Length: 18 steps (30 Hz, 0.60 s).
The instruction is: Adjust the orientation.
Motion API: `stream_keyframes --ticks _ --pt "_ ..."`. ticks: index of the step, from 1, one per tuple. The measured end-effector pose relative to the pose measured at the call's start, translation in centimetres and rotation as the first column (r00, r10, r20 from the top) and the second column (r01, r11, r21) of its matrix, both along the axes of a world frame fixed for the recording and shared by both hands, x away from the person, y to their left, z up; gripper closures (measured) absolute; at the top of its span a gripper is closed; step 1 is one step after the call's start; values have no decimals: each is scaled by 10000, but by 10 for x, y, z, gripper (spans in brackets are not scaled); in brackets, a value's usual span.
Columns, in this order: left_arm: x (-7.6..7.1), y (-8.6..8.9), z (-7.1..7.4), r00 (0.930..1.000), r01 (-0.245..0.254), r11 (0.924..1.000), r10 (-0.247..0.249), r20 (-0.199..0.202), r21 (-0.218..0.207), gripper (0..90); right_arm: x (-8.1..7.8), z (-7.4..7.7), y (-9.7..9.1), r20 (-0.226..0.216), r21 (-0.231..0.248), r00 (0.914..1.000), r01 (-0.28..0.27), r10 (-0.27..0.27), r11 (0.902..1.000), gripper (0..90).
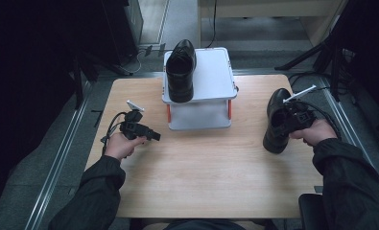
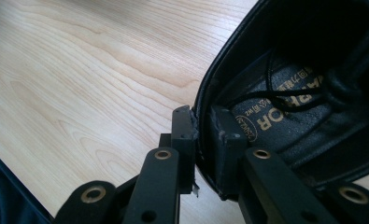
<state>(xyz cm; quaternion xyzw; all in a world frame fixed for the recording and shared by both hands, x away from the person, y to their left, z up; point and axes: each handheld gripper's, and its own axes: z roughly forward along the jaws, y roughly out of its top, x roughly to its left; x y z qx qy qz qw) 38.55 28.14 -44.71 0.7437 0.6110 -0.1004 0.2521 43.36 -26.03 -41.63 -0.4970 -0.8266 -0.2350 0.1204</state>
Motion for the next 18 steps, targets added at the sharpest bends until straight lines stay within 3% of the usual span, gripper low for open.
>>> stream_keyframes --ticks 3,4,8,15,18 --pt "-1 0 -1 10000 13 10000 -12 -51 75 460 1 0 1 -36 -76 10000 13 -13 10000 781" --pt "-2 0 -1 10000 29 9999 -28 -43 98 460 2 1 1 97 -117 9999 129 -128 9998 713" --pt "-5 1 0 10000 8 9999 -8 2 132 458 7 12 -4 603 76 9949 809 -813 9967 670" --pt "-7 3 -3 9999 60 9999 -59 -93 156 459 18 28 -16 643 -30 9849 1611 -1606 9869 651" --pt "-8 3 -3 10000 -26 10000 27 -69 91 459 20 29 -25 504 -62 9766 2096 -2090 9778 651"
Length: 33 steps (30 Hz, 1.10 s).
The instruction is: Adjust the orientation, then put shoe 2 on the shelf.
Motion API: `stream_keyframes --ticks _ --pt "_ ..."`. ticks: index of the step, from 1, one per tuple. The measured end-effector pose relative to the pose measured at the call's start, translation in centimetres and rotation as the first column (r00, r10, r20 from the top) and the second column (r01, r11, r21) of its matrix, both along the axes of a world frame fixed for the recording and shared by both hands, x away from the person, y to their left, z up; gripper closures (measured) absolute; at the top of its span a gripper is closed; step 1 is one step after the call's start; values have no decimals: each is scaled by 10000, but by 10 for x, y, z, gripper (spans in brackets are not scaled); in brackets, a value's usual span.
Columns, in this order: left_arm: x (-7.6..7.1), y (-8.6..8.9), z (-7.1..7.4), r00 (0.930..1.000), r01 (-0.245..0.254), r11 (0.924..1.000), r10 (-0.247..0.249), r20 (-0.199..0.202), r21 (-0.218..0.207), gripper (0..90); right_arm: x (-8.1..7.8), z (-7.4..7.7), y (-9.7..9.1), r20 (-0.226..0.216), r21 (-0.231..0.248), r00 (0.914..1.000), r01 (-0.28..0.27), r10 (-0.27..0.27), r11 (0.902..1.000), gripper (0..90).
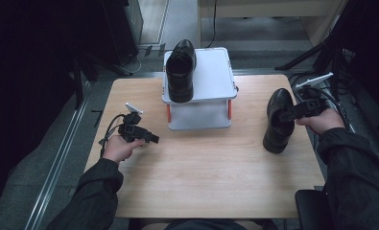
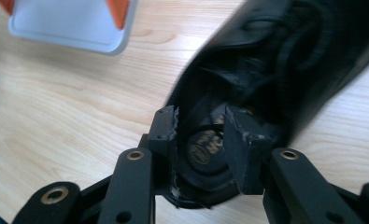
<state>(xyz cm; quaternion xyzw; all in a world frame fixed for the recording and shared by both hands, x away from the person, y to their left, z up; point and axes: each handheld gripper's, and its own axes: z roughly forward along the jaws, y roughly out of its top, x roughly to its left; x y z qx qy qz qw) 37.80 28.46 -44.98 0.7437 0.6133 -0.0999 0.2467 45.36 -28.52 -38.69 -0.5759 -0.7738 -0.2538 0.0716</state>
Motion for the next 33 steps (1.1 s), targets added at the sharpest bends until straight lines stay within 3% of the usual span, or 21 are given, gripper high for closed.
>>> stream_keyframes --ticks 4,8,10,12,18,25,30,33 --pt "0 0 -1 10000 63 10000 -63 -27 72 459 0 -4 -11 -223 -416 9990 377 -386 9984 651" --pt "0 -2 -1 9999 144 9999 -144 -39 94 458 0 -13 -20 -263 -541 9968 743 -758 9958 655" --pt "1 -3 -1 9999 121 9999 -120 -45 110 458 -1 -16 -22 -211 -264 9958 880 -885 9958 665" --pt "2 -5 -1 9999 122 9999 -121 -99 112 458 -3 -15 -22 -65 -459 9952 976 -980 9942 628" --pt "3 -7 -3 9998 174 9998 -172 -121 139 458 -6 -24 -28 -396 -798 9905 1284 -1319 9885 632" --pt "3 -9 -3 9996 233 9997 -231 -178 102 458 3 -52 -18 -556 -1118 9856 1530 -1599 9819 620" --pt "4 -6 -3 9998 158 9998 -157 -112 102 458 10 -58 -17 -845 -1190 9749 1953 -2059 9735 657" --pt "4 -8 -3 9998 134 9999 -133 -129 84 459 11 -58 -17 -933 -1230 9730 1992 -2111 9722 669"
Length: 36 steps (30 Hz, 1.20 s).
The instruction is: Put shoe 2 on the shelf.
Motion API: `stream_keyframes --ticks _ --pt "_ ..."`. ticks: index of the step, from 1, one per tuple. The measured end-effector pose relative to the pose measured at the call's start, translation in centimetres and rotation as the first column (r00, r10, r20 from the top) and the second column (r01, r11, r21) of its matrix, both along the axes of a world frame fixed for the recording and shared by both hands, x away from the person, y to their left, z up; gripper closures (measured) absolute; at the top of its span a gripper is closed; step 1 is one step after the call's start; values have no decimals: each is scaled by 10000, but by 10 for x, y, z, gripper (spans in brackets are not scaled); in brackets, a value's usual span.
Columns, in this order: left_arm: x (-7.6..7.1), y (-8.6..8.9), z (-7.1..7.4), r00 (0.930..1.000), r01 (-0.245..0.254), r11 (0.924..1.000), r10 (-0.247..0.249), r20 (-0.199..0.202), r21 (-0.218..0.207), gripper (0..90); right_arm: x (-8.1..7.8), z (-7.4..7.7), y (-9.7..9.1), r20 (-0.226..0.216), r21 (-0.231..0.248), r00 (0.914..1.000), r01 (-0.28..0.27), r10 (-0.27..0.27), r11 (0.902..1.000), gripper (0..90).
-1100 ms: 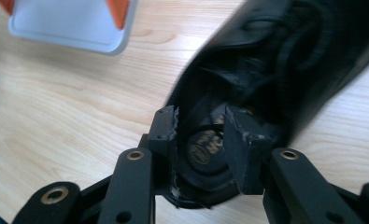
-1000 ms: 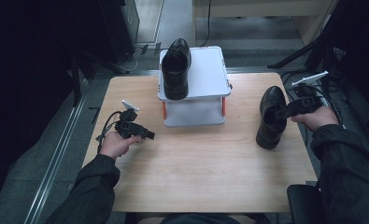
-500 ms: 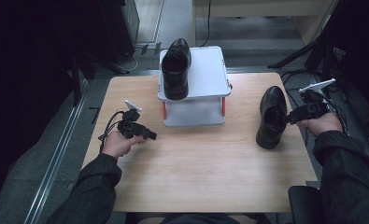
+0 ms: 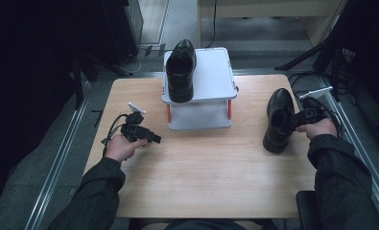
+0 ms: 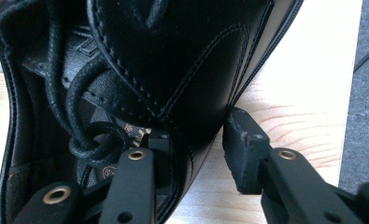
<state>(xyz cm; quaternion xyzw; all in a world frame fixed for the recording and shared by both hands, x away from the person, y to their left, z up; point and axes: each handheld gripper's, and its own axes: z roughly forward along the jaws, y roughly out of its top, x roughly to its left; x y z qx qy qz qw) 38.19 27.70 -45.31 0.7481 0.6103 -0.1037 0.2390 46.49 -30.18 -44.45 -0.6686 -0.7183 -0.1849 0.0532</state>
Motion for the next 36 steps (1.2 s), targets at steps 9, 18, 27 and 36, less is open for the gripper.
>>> stream_keyframes --ticks 9,18,27,36 --pt "2 -3 0 10000 -24 10000 24 -84 5 461 2 -1 -1 -220 -48 9989 422 -423 9991 765" --pt "4 -2 -1 9996 -126 9998 123 -236 -132 481 10 5 -5 -1068 -300 9863 1234 -1259 9919 852" --pt "4 -1 -1 9997 -131 9997 127 -207 -199 503 20 13 -4 -1545 505 9781 1486 -1393 9876 859" --pt "2 3 -1 9997 -98 9997 92 -244 -244 510 39 53 20 -992 879 9878 1285 -1197 9878 859"
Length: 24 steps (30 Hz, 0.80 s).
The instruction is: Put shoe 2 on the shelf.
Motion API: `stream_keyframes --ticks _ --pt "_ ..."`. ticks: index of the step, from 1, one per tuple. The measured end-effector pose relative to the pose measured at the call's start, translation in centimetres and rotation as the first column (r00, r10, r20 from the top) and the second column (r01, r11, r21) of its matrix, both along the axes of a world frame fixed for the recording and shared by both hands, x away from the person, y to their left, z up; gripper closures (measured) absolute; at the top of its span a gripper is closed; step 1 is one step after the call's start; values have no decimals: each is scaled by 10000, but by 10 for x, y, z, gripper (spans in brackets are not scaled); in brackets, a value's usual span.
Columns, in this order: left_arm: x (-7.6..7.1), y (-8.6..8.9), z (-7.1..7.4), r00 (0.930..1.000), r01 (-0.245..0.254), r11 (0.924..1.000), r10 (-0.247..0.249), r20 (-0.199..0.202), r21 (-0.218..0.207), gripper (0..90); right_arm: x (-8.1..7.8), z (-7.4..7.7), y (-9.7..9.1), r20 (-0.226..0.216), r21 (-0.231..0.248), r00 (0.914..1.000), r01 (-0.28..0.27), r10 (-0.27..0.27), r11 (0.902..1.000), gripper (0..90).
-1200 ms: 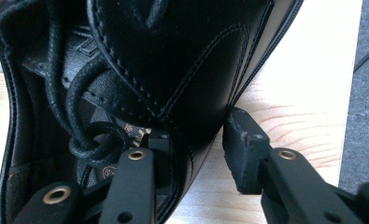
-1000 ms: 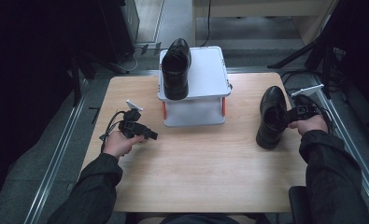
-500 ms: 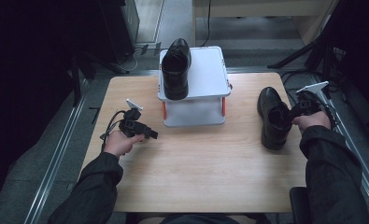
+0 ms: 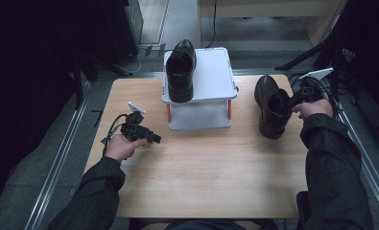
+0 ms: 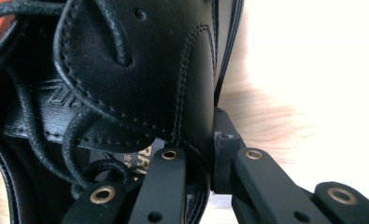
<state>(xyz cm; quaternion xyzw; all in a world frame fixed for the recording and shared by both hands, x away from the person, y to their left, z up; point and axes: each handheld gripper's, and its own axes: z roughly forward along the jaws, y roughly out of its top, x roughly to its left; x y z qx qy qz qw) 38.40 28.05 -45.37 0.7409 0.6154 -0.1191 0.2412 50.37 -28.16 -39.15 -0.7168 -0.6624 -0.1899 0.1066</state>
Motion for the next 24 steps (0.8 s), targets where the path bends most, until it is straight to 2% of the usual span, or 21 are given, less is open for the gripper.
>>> stream_keyframes --ticks 10,16,19,20,21,24 --pt "0 1 0 10000 51 9999 -52 70 128 476 19 59 25 285 -158 9991 -314 319 9994 859" --pt "0 1 -1 10000 4 9999 -5 57 162 475 25 94 38 504 -350 9961 -701 719 9969 859" --pt "0 1 -1 10000 59 9998 -60 36 192 475 27 111 43 700 -219 9950 -703 717 9973 858" --pt "0 1 -1 9999 91 9998 -92 49 195 475 29 122 49 849 -109 9937 -719 726 9973 857" --pt "0 0 -1 9999 110 9998 -111 48 186 475 29 122 49 849 -109 9937 -719 726 9973 857" --pt "0 -1 -1 10000 76 9999 -77 32 151 475 31 135 61 992 -59 9919 -786 788 9969 858"
